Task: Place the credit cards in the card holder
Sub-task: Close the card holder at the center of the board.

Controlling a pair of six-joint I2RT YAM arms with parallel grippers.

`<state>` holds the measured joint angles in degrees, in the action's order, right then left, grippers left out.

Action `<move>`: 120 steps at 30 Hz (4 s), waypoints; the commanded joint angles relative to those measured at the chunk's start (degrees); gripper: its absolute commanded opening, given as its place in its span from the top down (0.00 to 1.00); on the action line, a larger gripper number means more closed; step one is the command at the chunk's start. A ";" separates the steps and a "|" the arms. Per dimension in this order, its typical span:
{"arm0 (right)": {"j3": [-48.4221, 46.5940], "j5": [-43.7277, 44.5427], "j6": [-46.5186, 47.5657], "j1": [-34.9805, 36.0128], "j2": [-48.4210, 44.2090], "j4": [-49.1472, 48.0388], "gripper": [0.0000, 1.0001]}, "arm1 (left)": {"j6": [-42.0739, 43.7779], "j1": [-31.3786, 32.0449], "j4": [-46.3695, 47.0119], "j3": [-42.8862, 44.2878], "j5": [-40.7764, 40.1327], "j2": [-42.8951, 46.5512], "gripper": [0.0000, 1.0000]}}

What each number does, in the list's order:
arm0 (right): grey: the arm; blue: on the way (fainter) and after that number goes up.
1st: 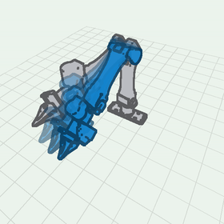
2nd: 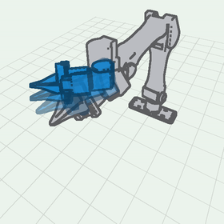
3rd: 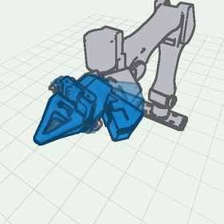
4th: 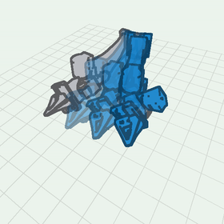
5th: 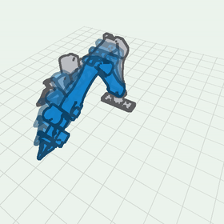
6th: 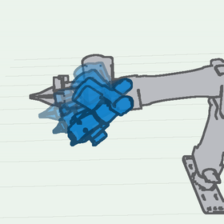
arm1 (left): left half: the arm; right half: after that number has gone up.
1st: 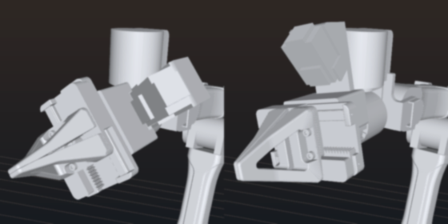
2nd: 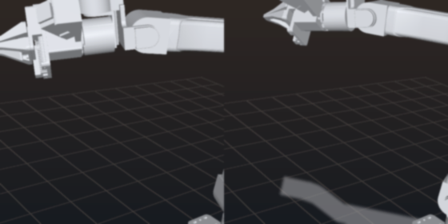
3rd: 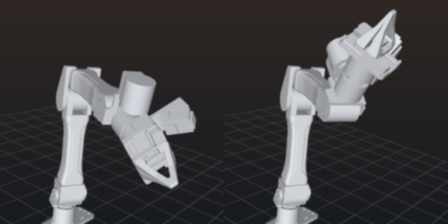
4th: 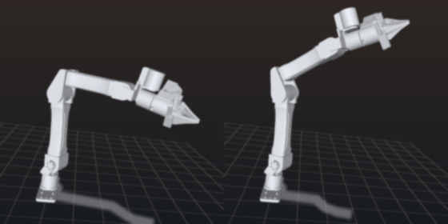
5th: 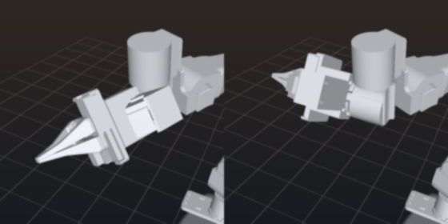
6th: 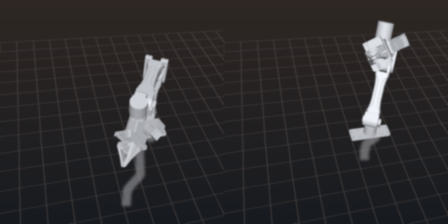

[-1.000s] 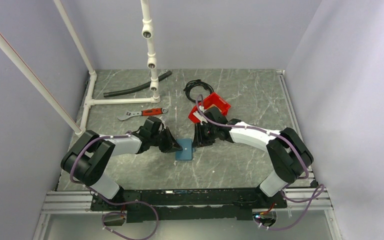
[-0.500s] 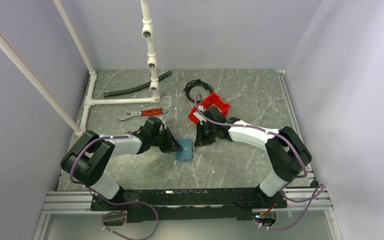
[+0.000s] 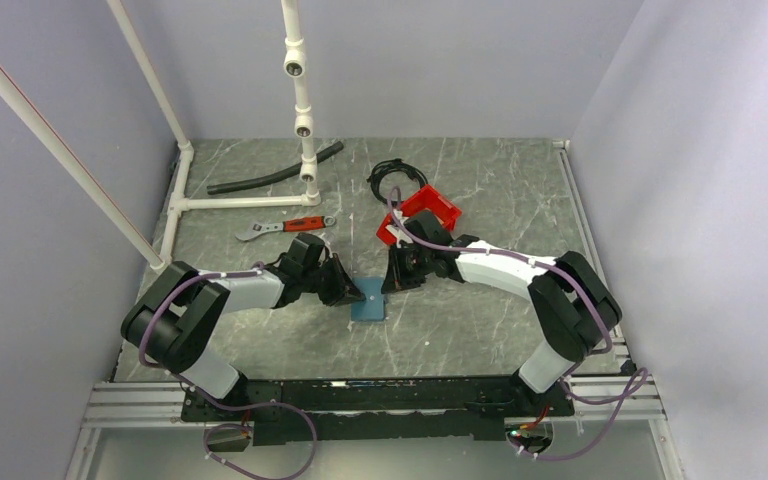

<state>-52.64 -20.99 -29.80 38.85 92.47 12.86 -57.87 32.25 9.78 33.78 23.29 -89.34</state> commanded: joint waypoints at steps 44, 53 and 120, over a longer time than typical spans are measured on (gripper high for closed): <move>-13.00 14.33 5.12 7.50 10.07 13.54 1.00 | 0.47 2.29 -1.67 -1.70 -1.05 0.71 0.99; -16.07 19.33 5.48 10.63 12.64 17.73 1.00 | 0.39 2.38 -1.71 -1.87 -1.22 1.11 0.99; -4.51 -2.27 -0.17 3.02 12.26 -3.79 1.00 | -0.45 2.38 0.93 -4.75 -1.13 2.74 0.99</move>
<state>-59.57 -25.63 -29.21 42.30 103.20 12.51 -59.42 34.00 14.41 30.06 22.65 -87.42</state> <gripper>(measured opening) 0.007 0.014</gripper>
